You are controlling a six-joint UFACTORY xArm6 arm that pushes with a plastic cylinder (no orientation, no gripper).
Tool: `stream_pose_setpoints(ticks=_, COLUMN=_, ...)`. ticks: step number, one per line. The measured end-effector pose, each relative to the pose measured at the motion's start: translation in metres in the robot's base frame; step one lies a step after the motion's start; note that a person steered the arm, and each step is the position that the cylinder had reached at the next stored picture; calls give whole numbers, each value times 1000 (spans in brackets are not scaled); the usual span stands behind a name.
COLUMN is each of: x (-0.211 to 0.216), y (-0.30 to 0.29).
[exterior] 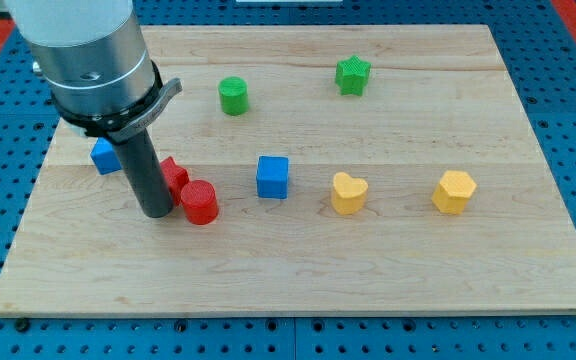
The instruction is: Push the red star to the top right of the blue triangle
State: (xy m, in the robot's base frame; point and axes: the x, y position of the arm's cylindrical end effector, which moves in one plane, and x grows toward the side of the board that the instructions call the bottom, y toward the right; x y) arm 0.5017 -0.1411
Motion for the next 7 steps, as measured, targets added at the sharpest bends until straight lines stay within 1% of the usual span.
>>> stream_pose_setpoints(ticks=1, x=-49, y=1)
stream_pose_setpoints(ticks=2, x=-69, y=9)
stream_pose_setpoints(ticks=3, x=-53, y=26)
stream_pose_setpoints(ticks=4, x=-52, y=51)
stream_pose_setpoints(ticks=5, x=-92, y=47)
stream_pose_setpoints(ticks=6, x=-117, y=16)
stream_pose_setpoints(ticks=7, x=-140, y=12)
